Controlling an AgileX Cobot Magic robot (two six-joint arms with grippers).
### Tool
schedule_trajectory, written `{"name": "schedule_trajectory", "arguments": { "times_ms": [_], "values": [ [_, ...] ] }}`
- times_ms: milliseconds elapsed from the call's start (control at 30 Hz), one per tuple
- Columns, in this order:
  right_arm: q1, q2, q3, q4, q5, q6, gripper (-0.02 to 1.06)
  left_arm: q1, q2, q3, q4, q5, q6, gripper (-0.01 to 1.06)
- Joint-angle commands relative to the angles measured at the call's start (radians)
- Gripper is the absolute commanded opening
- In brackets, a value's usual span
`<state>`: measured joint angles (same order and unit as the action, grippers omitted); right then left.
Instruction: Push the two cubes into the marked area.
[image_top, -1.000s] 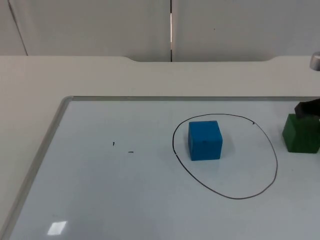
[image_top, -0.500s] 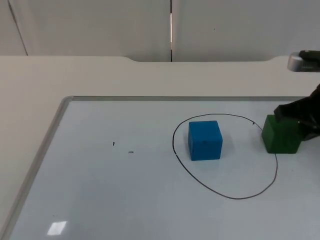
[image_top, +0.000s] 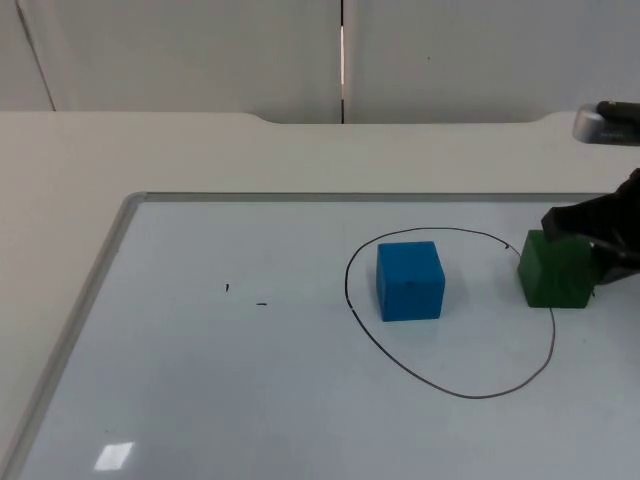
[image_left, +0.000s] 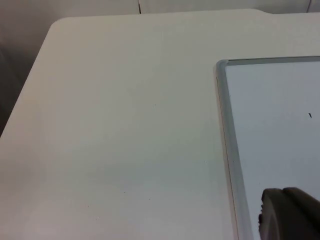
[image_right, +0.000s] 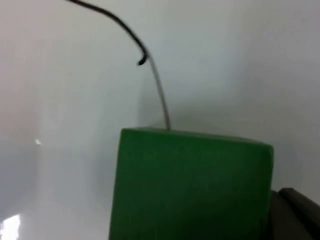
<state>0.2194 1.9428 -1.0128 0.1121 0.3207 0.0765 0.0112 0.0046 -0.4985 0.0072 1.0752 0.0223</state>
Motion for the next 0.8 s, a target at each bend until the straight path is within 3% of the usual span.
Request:
{"name": "schedule_trajectory", "arguments": {
  "times_ms": [0, 367, 767],
  "values": [
    [0.015, -0.002, -0.004, 0.006, 0.004, 0.006, 0.01, 0.003, -0.005, 0.004, 0.005, 0.000, -0.002, 0.00],
    [0.061, -0.002, -0.004, 0.036, 0.004, 0.021, 0.01, 0.003, -0.005, 0.004, 0.005, 0.000, -0.002, 0.00],
    [0.106, 0.009, -0.004, 0.055, -0.064, 0.021, 0.01, 0.003, -0.005, 0.004, 0.005, 0.000, -0.002, 0.00]
  ]
}}
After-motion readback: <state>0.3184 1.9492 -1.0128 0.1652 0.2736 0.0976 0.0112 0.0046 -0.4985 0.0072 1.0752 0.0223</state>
